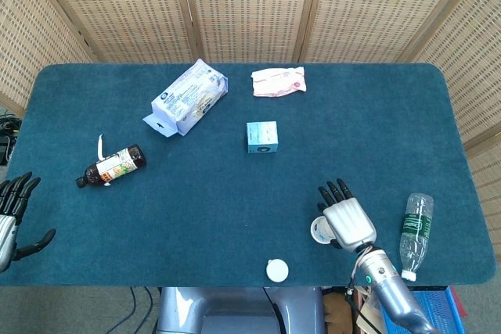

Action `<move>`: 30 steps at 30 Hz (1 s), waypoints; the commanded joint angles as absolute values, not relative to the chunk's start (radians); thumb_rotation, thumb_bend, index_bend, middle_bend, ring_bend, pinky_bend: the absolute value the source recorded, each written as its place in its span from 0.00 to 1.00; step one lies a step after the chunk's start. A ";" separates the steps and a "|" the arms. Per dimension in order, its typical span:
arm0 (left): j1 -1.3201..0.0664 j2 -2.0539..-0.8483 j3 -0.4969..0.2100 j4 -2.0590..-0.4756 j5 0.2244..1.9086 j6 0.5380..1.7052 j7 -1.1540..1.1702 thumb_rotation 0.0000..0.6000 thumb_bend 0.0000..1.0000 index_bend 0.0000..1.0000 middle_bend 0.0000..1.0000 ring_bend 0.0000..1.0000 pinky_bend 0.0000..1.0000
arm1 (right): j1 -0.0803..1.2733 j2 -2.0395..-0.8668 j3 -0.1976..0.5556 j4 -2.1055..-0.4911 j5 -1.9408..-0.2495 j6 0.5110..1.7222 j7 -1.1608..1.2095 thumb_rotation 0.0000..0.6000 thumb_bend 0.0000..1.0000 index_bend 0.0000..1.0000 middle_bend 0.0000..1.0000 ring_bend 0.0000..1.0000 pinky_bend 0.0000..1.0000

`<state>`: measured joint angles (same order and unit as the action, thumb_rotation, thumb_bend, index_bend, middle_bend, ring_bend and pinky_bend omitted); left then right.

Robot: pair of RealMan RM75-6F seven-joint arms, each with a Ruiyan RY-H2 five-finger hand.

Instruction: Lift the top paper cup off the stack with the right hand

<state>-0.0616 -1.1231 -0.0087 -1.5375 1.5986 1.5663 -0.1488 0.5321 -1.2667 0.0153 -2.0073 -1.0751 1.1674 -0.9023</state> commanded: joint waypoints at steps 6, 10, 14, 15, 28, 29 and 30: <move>-0.063 -1.123 -0.007 -1.541 1.601 1.564 -0.144 1.00 0.27 0.00 0.00 0.00 0.00 | 0.538 -1.261 0.008 -2.017 -1.068 1.187 -0.915 1.00 0.17 0.36 0.14 0.00 0.00; -0.059 -1.121 -0.008 -1.541 1.603 1.573 -0.150 1.00 0.27 0.00 0.00 0.00 0.00 | 0.539 -1.259 0.003 -2.022 -1.063 1.192 -0.918 1.00 0.17 0.37 0.14 0.00 0.00; -0.061 -1.122 -0.007 -1.539 1.605 1.571 -0.149 1.00 0.27 0.00 0.00 0.00 0.00 | 0.542 -1.259 -0.002 -2.023 -1.050 1.196 -0.925 1.00 0.17 0.37 0.14 0.00 0.00; -0.061 -1.122 -0.006 -1.539 1.605 1.570 -0.149 1.00 0.27 0.00 0.00 0.00 0.00 | 0.543 -1.259 -0.002 -2.024 -1.049 1.196 -0.925 1.00 0.17 0.38 0.14 0.00 0.00; -0.062 -1.122 -0.006 -1.540 1.604 1.569 -0.150 1.00 0.27 0.00 0.00 0.00 0.00 | 0.556 -1.267 -0.010 -2.023 -1.034 1.200 -0.931 1.00 0.17 0.38 0.14 0.00 0.00; -0.061 -1.122 -0.006 -1.540 1.604 1.570 -0.150 1.00 0.27 0.00 0.00 0.00 0.00 | 0.557 -1.267 -0.010 -2.023 -1.033 1.201 -0.931 1.00 0.17 0.38 0.14 0.00 0.00; -0.061 -1.122 -0.007 -1.539 1.604 1.570 -0.151 1.00 0.27 0.00 0.00 0.00 0.00 | 0.558 -1.268 -0.011 -2.023 -1.033 1.201 -0.931 1.00 0.17 0.38 0.14 0.00 0.00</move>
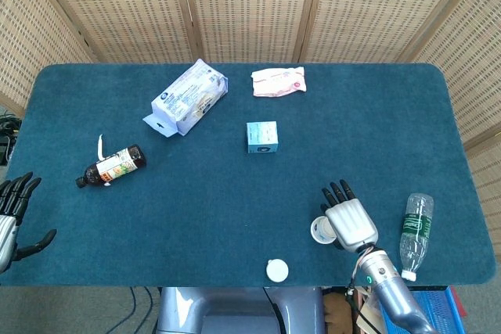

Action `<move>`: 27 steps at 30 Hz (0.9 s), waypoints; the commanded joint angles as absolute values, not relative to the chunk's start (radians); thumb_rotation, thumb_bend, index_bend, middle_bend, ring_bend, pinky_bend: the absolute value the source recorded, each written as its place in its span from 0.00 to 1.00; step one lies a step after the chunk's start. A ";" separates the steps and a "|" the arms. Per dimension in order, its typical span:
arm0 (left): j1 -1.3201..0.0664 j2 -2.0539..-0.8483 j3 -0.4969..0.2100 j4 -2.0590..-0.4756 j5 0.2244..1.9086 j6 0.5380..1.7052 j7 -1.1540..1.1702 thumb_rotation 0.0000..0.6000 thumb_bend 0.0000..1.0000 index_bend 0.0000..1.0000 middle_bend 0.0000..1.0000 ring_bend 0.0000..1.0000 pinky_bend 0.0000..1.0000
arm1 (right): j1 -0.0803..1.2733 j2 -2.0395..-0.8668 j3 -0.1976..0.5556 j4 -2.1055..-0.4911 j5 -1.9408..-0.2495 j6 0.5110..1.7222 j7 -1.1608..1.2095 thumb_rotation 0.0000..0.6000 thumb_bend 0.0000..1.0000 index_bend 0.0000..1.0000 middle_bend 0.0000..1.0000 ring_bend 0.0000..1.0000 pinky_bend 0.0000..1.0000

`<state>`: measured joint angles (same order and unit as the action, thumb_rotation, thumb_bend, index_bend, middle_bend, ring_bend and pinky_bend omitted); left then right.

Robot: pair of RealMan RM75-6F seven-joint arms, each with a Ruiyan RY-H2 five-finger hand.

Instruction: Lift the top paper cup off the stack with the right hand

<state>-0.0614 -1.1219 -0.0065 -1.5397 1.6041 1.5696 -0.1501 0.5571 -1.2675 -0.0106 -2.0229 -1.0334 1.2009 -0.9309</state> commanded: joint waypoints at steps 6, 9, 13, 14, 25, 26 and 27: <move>-0.061 -1.122 -0.007 -1.538 1.605 1.571 -0.151 1.00 0.27 0.00 0.00 0.00 0.00 | 0.566 -1.269 -0.009 -2.024 -1.025 1.203 -0.934 1.00 0.17 0.38 0.14 0.00 0.00; -0.061 -1.122 -0.007 -1.538 1.604 1.571 -0.151 1.00 0.27 0.00 0.00 0.00 0.00 | 0.572 -1.269 -0.008 -2.026 -1.016 1.202 -0.938 1.00 0.17 0.38 0.14 0.00 0.00; -0.061 -1.122 -0.007 -1.538 1.603 1.571 -0.152 1.00 0.27 0.00 0.00 0.00 0.00 | 0.577 -1.271 -0.009 -2.026 -1.008 1.202 -0.943 1.00 0.17 0.38 0.14 0.00 0.00; -0.061 -1.122 -0.007 -1.538 1.603 1.571 -0.152 1.00 0.27 0.00 0.00 0.00 0.00 | 0.579 -1.273 -0.010 -2.026 -1.007 1.203 -0.945 1.00 0.17 0.38 0.14 0.00 0.00; -0.061 -1.122 -0.007 -1.538 1.604 1.571 -0.153 1.00 0.27 0.00 0.00 0.00 0.00 | 0.586 -1.278 -0.017 -2.023 -0.996 1.210 -0.953 1.00 0.17 0.39 0.15 0.00 0.00; -0.061 -1.122 -0.007 -1.538 1.604 1.571 -0.153 1.00 0.27 0.00 0.00 0.00 0.00 | 0.587 -1.279 -0.017 -2.023 -0.995 1.210 -0.952 1.00 0.17 0.39 0.15 0.00 0.00; -0.061 -1.122 -0.007 -1.538 1.604 1.571 -0.152 1.00 0.27 0.00 0.00 0.00 0.00 | 0.587 -1.279 -0.017 -2.023 -0.995 1.211 -0.951 1.00 0.17 0.39 0.15 0.00 0.00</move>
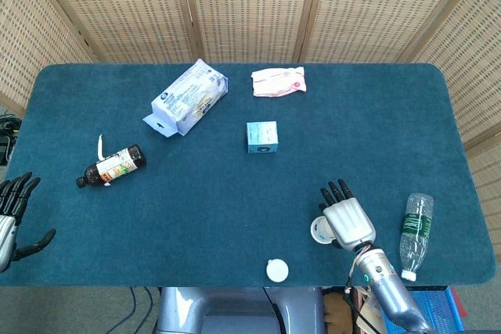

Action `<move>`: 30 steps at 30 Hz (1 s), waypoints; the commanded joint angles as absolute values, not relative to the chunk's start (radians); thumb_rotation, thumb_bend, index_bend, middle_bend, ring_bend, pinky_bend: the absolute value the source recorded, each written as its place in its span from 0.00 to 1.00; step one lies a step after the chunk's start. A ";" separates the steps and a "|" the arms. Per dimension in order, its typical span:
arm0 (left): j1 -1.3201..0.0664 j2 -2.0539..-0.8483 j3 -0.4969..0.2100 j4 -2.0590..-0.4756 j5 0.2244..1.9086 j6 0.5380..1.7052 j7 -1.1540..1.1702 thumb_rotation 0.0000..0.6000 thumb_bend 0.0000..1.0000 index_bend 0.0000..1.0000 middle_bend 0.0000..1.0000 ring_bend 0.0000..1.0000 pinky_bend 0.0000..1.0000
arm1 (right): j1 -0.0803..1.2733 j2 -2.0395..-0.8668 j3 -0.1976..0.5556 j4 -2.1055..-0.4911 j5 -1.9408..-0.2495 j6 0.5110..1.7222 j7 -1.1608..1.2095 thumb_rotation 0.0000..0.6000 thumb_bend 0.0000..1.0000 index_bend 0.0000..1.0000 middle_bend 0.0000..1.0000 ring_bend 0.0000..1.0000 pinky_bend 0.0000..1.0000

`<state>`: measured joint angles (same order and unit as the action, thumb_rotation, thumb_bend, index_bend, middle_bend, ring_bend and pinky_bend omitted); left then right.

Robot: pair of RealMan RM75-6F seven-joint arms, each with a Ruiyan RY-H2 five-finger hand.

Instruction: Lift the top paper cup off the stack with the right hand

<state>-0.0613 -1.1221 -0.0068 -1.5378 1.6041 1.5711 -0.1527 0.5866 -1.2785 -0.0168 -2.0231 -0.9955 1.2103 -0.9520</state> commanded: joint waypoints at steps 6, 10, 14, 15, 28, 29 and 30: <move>-0.061 -1.122 -0.006 -1.538 1.604 1.570 -0.152 1.00 0.27 0.00 0.00 0.00 0.00 | 0.591 -1.279 -0.020 -2.023 -0.991 1.213 -0.953 1.00 0.17 0.39 0.15 0.00 0.00; -0.061 -1.122 -0.006 -1.538 1.605 1.572 -0.152 1.00 0.27 0.00 0.00 0.00 0.00 | 0.594 -1.280 -0.022 -2.025 -0.990 1.215 -0.954 1.00 0.17 0.40 0.16 0.00 0.00; -0.061 -1.122 -0.007 -1.537 1.605 1.572 -0.154 1.00 0.27 0.00 0.00 0.00 0.00 | 0.595 -1.282 -0.024 -2.026 -0.991 1.217 -0.955 1.00 0.17 0.40 0.16 0.00 0.00; -0.061 -1.122 -0.007 -1.537 1.605 1.573 -0.154 1.00 0.27 0.00 0.00 0.00 0.00 | 0.596 -1.282 -0.025 -2.026 -0.991 1.218 -0.956 1.00 0.17 0.40 0.16 0.00 0.00; -0.062 -1.122 -0.006 -1.537 1.605 1.570 -0.154 1.00 0.27 0.00 0.00 0.00 0.00 | 0.601 -1.286 -0.029 -2.025 -0.984 1.223 -0.958 1.00 0.17 0.45 0.17 0.00 0.00; -0.062 -1.122 -0.006 -1.537 1.605 1.570 -0.154 1.00 0.27 0.00 0.00 0.00 0.00 | 0.602 -1.286 -0.029 -2.026 -0.984 1.224 -0.959 1.00 0.17 0.46 0.17 0.00 0.00; -0.062 -1.122 -0.006 -1.537 1.605 1.570 -0.155 1.00 0.27 0.00 0.00 0.00 0.00 | 0.602 -1.285 -0.029 -2.028 -0.984 1.226 -0.960 1.00 0.17 0.46 0.17 0.00 0.00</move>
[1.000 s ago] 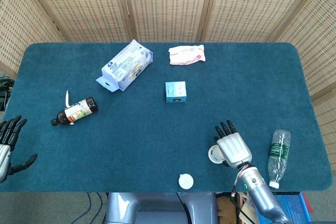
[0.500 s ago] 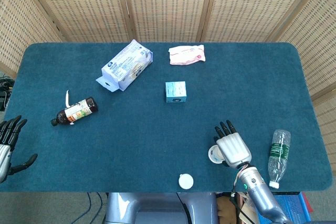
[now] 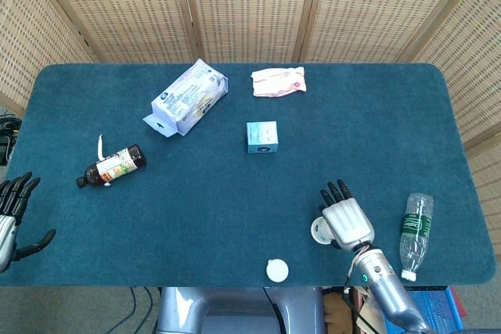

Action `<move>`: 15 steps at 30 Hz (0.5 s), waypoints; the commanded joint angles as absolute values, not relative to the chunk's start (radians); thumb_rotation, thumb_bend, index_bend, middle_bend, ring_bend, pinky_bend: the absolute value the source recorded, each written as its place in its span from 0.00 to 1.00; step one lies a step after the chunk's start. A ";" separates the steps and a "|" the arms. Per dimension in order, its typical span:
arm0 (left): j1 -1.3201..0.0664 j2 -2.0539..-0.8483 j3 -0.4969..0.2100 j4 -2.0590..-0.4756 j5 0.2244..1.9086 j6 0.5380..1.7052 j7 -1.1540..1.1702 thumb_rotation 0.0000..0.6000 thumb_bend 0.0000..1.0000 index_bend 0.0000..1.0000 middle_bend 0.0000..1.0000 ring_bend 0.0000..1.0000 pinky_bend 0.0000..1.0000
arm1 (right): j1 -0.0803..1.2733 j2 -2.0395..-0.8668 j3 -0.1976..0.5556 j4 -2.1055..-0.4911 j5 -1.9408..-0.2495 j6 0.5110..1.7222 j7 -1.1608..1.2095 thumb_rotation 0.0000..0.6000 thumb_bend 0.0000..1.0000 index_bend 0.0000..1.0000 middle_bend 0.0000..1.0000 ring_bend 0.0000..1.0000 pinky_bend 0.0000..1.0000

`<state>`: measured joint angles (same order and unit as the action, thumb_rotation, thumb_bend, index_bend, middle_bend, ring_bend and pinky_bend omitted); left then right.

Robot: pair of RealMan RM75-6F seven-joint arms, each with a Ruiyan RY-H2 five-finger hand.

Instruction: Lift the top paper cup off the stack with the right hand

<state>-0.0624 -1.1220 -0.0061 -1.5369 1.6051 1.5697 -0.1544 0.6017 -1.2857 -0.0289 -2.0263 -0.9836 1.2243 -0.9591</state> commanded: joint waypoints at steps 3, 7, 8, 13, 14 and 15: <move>-0.061 -1.121 -0.006 -1.538 1.605 1.572 -0.156 1.00 0.27 0.00 0.00 0.00 0.00 | 0.604 -1.282 -0.028 -2.034 -0.985 1.230 -0.964 1.00 0.17 0.47 0.17 0.00 0.00; -0.060 -1.120 -0.007 -1.537 1.605 1.574 -0.159 1.00 0.27 0.00 0.00 0.00 0.00 | 0.608 -1.272 -0.025 -2.054 -0.989 1.242 -0.977 1.00 0.17 0.48 0.18 0.00 0.00; -0.060 -1.120 -0.007 -1.537 1.605 1.575 -0.159 1.00 0.27 0.00 0.00 0.00 0.00 | 0.609 -1.270 -0.025 -2.059 -0.990 1.244 -0.981 1.00 0.17 0.48 0.18 0.00 0.00; -0.059 -1.120 -0.007 -1.537 1.606 1.578 -0.161 1.00 0.27 0.00 0.00 0.00 0.00 | 0.612 -1.259 -0.024 -2.083 -0.993 1.260 -1.002 1.00 0.17 0.48 0.18 0.00 0.00; -0.059 -1.119 -0.007 -1.537 1.606 1.578 -0.162 1.00 0.27 0.00 0.00 0.00 0.00 | 0.612 -1.257 -0.024 -2.087 -0.993 1.262 -1.007 1.00 0.17 0.48 0.18 0.00 0.00; -0.059 -1.119 -0.007 -1.537 1.606 1.579 -0.163 1.00 0.27 0.00 0.00 0.00 0.00 | 0.613 -1.255 -0.024 -2.090 -0.993 1.265 -1.011 1.00 0.17 0.48 0.18 0.00 0.00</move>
<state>-0.0588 -1.1192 -0.0072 -1.5368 1.6061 1.5789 -0.1630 0.6121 -1.2572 -0.0239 -2.0875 -0.9925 1.2624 -1.0081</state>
